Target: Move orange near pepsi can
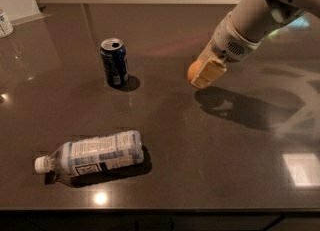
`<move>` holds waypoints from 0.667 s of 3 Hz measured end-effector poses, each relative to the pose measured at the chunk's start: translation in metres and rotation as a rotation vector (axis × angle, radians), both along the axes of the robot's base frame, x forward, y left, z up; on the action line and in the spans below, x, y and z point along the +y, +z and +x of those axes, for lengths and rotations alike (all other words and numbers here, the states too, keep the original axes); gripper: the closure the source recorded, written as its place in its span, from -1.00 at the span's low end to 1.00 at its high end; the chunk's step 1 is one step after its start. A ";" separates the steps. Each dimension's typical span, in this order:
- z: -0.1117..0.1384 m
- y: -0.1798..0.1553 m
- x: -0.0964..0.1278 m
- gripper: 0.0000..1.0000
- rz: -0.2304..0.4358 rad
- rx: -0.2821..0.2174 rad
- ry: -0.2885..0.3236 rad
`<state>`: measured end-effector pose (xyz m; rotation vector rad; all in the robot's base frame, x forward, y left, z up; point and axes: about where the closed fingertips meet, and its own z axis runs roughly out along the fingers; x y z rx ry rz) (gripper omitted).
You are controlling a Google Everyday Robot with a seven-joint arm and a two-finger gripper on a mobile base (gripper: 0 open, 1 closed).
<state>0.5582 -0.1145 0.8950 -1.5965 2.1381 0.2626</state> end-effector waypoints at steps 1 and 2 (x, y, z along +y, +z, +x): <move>0.022 0.004 0.026 1.00 0.017 -0.015 0.017; 0.037 0.001 0.056 1.00 0.027 -0.015 0.056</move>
Offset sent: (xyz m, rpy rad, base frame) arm 0.0509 0.0708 0.0056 0.0381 -0.0271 0.0678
